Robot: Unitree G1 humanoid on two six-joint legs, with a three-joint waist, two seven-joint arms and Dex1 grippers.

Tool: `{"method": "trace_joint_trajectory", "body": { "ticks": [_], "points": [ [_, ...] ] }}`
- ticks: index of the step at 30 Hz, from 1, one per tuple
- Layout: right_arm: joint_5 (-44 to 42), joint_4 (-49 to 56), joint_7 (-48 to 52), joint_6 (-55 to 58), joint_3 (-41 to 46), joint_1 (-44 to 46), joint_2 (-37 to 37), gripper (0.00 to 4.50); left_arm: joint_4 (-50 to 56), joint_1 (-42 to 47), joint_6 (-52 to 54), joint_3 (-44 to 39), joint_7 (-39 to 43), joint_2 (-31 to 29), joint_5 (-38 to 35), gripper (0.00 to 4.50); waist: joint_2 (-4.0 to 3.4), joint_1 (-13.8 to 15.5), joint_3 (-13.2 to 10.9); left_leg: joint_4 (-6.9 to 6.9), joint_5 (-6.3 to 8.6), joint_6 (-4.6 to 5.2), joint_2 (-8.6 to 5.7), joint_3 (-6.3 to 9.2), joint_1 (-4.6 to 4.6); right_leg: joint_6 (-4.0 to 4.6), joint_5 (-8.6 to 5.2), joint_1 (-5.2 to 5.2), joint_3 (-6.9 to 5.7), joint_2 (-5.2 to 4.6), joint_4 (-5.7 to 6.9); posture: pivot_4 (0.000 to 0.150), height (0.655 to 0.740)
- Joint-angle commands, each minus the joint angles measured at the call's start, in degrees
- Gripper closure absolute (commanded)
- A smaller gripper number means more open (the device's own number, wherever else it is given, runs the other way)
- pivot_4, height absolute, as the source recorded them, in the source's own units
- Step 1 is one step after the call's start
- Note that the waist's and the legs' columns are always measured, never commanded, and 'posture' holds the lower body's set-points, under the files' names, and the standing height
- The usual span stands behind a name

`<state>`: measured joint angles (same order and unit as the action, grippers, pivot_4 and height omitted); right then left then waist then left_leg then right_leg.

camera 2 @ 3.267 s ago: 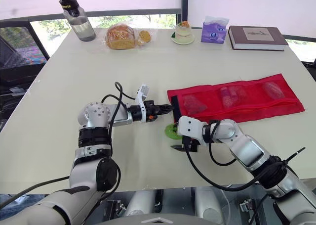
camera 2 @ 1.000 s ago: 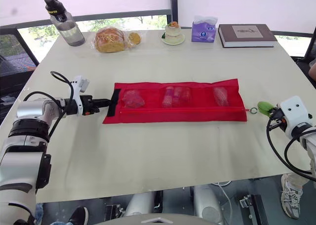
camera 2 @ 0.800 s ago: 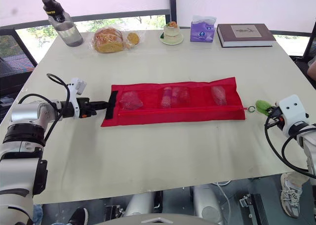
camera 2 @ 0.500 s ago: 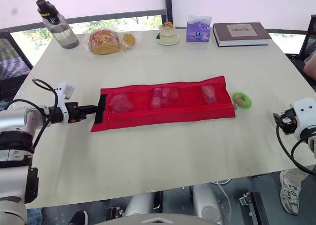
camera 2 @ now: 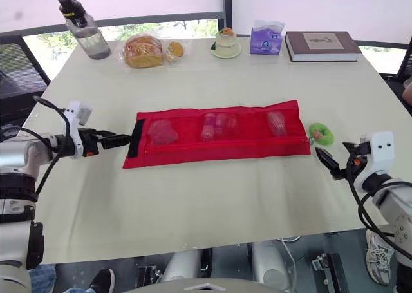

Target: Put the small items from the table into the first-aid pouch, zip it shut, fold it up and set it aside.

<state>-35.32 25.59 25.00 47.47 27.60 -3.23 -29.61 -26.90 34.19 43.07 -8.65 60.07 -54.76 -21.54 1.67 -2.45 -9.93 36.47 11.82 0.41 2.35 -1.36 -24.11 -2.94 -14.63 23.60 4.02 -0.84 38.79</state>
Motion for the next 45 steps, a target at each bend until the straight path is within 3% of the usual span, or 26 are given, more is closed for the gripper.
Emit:
{"method": "trace_joint_trajectory", "body": {
  "ticks": [1, 14, 27, 31, 34, 36, 39, 45],
  "points": [
    [-3.6, 1.7, -3.2, 1.4, 2.3, 0.6, 2.4, 0.00, 8.3, 2.1, -2.7, -2.7, 5.5, -2.8, -3.4, 0.04, 0.00, 0.2, 0.0, 0.00, 0.00, 0.00, -0.01, 0.00, -0.03, 0.00, 0.00, 0.00, -0.03, -0.04, -0.01, 0.150, 0.7387],
    [-5.9, -8.8, -4.9, 0.3, -3.1, 6.0, 8.9, 0.00, 33.1, 2.1, -2.6, 1.9, 16.8, 2.5, -14.7, 0.04, -0.03, -0.1, 0.0, 0.09, 0.00, 0.01, -0.09, 0.06, -0.16, -0.02, 0.00, 0.00, -0.09, -0.04, -0.05, 0.150, 0.7387],
    [-11.0, -14.0, -3.0, 0.4, -6.1, 10.7, 14.9, 0.00, 37.3, 0.5, -3.7, 3.3, 22.9, 1.3, -18.5, 0.04, -0.03, -0.2, 0.0, 0.17, -0.01, 0.01, 0.02, 0.11, -0.09, -0.07, -0.03, -0.01, -0.08, 0.14, 0.02, 0.150, 0.7387],
    [-10.2, -14.7, -2.9, -0.5, -6.8, 11.4, 14.7, 0.82, 38.1, 0.4, -4.1, 3.7, 22.5, 1.7, -18.6, 0.00, -0.03, -0.2, 0.0, 0.16, -0.01, 0.01, 0.03, 0.11, -0.09, -0.06, -0.03, -0.01, -0.08, 0.14, 0.02, 0.150, 0.7387],
    [-9.0, -15.9, -4.2, -1.9, -6.7, 12.4, 14.4, 2.15, 38.0, 1.2, -4.1, 3.8, 22.0, 1.7, -18.7, 0.00, -0.04, -0.2, 0.0, 0.17, -0.01, 0.01, 0.03, 0.10, -0.09, -0.07, -0.04, -0.01, -0.08, 0.14, 0.02, 0.150, 0.7387],
    [-8.7, -15.9, -4.5, -2.5, -6.8, 12.5, 14.4, 3.32, 38.0, 1.1, -4.3, 3.8, 21.9, 1.7, -18.7, 0.00, -0.05, -0.2, 0.0, 0.18, -0.01, 0.01, 0.02, 0.09, -0.08, -0.08, -0.04, -0.01, -0.07, 0.14, 0.03, 0.150, 0.7387],
    [-9.3, -14.7, -4.7, -2.7, -6.3, 11.9, 14.3, 4.43, 38.0, 1.0, -5.0, 4.2, 21.9, 1.8, -18.1, 0.00, -0.04, 0.0, 0.0, 0.20, -0.01, 0.01, 0.02, 0.10, -0.09, -0.11, -0.05, -0.01, -0.08, 0.13, 0.02, 0.150, 0.7387],
    [-10.8, -12.1, -3.1, -2.8, -2.9, 8.5, 10.4, 4.43, 38.7, 1.9, -4.5, 4.1, 20.2, 2.1, -18.6, 0.00, -0.06, 0.3, 0.0, 0.20, -0.01, 0.01, -0.01, 0.13, -0.19, -0.08, -0.04, 0.00, -0.14, 0.08, -0.02, 0.150, 0.7387]
  ]
}}
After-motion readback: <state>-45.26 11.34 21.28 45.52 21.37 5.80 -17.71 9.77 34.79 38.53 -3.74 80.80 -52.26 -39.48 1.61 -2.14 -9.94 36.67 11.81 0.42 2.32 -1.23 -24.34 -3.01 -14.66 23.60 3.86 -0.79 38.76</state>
